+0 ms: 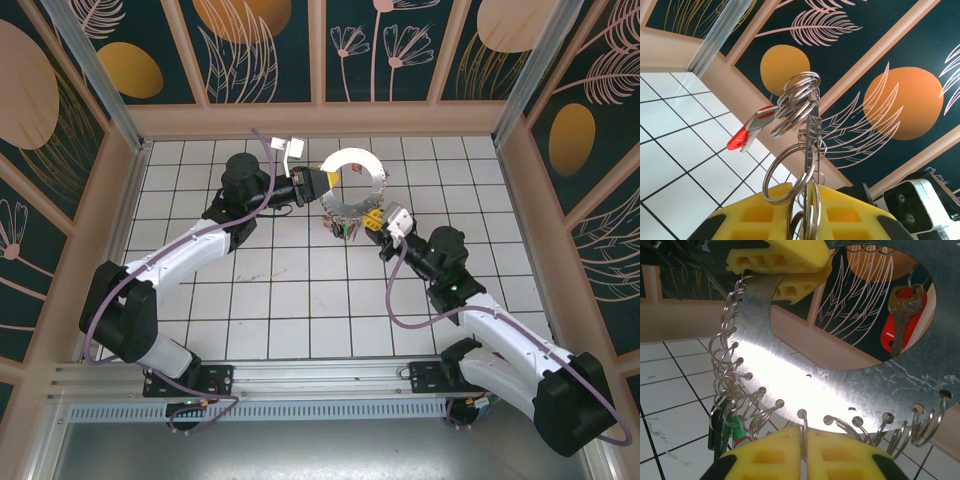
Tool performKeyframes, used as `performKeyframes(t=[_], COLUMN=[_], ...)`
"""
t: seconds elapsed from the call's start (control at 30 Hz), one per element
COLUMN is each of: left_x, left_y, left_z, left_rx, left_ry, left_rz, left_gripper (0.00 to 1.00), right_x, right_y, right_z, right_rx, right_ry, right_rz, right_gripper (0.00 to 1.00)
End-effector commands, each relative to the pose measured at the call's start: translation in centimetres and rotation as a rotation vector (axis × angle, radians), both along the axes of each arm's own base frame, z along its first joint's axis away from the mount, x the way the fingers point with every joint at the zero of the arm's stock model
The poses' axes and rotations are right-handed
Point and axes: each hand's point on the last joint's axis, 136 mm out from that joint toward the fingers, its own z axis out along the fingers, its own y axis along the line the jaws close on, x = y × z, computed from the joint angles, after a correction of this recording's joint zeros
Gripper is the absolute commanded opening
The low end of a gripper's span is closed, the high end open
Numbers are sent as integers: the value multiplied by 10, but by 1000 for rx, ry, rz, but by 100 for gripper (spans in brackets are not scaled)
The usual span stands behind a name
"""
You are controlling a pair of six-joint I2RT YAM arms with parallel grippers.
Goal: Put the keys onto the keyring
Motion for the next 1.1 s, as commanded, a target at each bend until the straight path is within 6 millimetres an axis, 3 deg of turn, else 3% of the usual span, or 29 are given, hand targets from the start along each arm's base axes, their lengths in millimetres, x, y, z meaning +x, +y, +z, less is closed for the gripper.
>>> performKeyframes(t=[0.0, 0.03, 0.23, 0.7, 0.97, 1.07], left_x=[-5, -4, 11, 17, 18, 24], left_y=[-2, -1, 7, 3, 1, 2], left_z=[25, 25, 18, -5, -34, -55], left_rx=[-54, -54, -75, -122, -121, -77], left_ry=[-64, -61, -8, 133, 255, 304], left_rz=[-21, -11, 96, 86, 78, 114], left_gripper=[1, 1, 0, 1, 19, 28], right_x=[-1, -1, -3, 2, 13, 15], right_y=[0, -1, -8, -15, -14, -11], right_z=[12, 13, 18, 33, 29, 21], right_rx=[45, 49, 90, 190, 185, 155], right_ry=[-38, -37, -40, -50, 1, 46], right_rz=[2, -4, -34, -78, -72, -34], right_gripper=[4, 1, 0, 0, 0, 0])
